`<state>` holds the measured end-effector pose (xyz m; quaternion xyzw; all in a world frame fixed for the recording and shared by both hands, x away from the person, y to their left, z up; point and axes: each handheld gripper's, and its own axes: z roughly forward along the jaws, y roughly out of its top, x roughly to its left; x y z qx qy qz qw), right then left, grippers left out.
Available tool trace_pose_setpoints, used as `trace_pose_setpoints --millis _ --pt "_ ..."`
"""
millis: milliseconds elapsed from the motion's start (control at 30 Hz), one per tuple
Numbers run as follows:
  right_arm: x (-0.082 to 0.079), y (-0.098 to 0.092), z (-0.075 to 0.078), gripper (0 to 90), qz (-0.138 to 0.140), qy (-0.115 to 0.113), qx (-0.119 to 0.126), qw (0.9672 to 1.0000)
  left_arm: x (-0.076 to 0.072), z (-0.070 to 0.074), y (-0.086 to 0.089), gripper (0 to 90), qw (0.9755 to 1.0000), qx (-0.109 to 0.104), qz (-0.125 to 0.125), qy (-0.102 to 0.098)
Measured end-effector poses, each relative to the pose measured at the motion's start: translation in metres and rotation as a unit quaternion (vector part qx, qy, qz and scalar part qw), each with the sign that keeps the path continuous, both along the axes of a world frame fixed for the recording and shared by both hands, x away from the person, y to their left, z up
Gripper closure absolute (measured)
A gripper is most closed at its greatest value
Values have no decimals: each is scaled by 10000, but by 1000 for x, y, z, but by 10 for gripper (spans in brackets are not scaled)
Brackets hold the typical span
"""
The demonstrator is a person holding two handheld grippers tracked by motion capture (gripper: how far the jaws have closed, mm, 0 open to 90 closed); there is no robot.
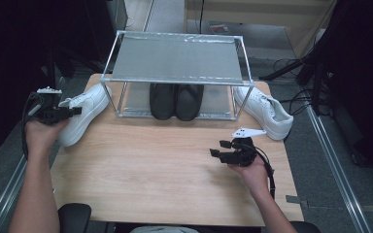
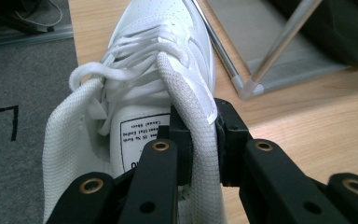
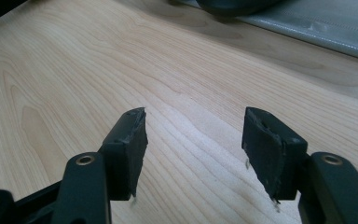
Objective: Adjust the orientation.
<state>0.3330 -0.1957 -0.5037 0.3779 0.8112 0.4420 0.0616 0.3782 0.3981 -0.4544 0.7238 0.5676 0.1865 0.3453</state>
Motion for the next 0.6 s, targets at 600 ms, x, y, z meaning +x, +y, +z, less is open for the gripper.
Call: trace_pose_setpoints --millis 600 --pt "14 26 3 435 375 -42 -68 9993 -56 15 0 800 10000 -54 22 -34"
